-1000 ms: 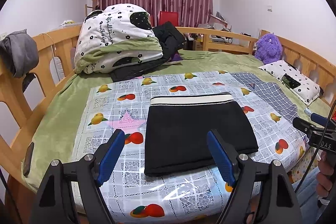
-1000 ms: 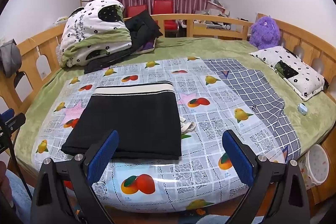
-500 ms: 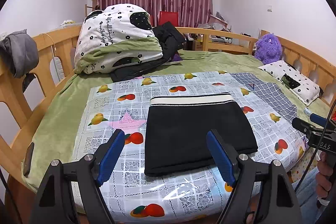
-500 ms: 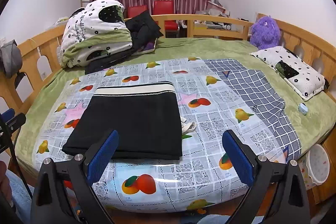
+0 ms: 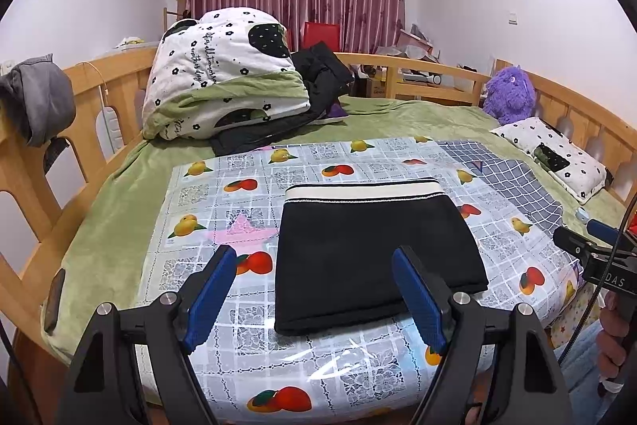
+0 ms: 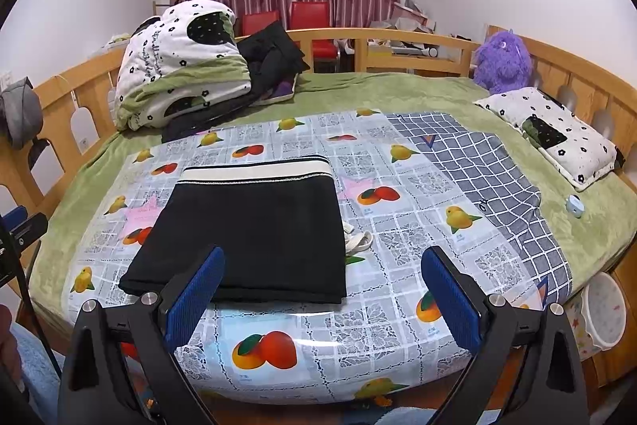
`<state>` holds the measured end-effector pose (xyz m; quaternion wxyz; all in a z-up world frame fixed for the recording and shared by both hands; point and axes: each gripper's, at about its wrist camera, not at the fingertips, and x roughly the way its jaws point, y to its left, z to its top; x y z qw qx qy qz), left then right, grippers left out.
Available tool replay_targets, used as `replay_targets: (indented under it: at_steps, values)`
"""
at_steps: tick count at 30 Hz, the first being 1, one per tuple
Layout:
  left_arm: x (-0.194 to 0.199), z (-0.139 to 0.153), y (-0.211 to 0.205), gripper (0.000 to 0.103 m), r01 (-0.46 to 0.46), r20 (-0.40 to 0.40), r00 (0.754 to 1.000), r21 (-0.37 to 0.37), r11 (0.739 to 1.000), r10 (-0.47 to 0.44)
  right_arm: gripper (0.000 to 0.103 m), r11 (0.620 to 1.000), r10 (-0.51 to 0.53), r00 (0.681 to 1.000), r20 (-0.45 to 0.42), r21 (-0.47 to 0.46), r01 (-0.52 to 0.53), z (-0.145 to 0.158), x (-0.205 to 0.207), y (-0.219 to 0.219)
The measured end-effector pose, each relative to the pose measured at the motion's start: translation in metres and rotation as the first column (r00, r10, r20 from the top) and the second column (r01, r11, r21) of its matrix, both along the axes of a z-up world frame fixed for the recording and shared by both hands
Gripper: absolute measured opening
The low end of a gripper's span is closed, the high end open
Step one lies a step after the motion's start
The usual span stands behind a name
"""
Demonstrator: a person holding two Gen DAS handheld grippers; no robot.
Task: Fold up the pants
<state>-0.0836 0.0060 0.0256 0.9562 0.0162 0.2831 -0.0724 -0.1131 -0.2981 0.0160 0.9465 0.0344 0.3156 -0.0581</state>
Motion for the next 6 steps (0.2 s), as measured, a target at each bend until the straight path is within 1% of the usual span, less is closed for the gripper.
replay_targets:
  at_steps: [6]
  values:
    - [-0.0014,0.0033,-0.0032,0.079,-0.007,-0.001,1.0,-0.004,1.0,0.007,0.098,1.0,-0.001,1.0,0.001,0.001,0.001,0.0002,-0.0005,0.0002]
